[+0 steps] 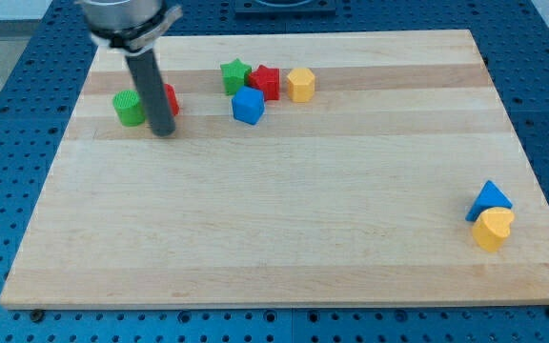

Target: Move red circle along with green circle into green star

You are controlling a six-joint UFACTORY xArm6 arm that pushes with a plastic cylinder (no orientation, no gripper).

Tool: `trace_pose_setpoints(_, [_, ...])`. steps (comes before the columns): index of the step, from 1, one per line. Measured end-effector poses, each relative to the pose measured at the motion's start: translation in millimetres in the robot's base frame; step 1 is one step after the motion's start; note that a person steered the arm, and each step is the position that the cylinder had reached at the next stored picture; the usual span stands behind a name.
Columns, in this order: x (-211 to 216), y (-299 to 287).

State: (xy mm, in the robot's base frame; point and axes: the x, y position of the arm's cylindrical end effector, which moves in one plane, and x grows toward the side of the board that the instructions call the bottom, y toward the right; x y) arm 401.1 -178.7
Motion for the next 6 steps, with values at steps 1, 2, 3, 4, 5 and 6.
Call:
trace_pose_setpoints(1, [36.8, -38.0])
trace_pose_setpoints(2, [49.0, -64.6])
trace_pose_setpoints(3, [16.4, -89.0])
trace_pose_setpoints(4, [-34.0, -94.6])
trace_pose_setpoints(5, [-34.0, -94.6])
trace_pose_setpoints(6, [-34.0, -82.7])
